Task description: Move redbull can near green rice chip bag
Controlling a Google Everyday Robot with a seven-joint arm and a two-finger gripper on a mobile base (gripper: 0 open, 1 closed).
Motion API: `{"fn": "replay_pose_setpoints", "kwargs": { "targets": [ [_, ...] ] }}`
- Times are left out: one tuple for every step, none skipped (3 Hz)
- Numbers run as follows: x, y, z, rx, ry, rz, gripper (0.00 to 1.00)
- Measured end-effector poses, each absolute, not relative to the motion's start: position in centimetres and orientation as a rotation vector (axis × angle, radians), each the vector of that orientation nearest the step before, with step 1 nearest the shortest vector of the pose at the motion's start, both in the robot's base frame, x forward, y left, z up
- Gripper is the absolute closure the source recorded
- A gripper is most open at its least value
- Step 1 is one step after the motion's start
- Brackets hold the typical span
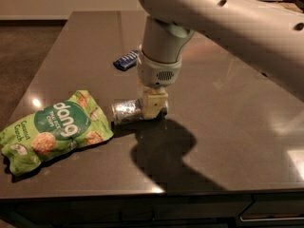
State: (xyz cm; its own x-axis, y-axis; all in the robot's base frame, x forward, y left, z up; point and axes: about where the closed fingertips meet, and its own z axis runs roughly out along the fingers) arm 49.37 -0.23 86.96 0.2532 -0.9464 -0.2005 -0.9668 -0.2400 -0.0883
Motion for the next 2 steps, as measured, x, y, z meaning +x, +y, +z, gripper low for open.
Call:
{"fn": "replay_pose_setpoints", "kwargs": {
  "targets": [
    [49.32,0.92,86.30,-2.332,1.799,0.141,0.69],
    [49.50,1.25,85.41,-2.334,1.812,0.133,0.45]
  ]
}}
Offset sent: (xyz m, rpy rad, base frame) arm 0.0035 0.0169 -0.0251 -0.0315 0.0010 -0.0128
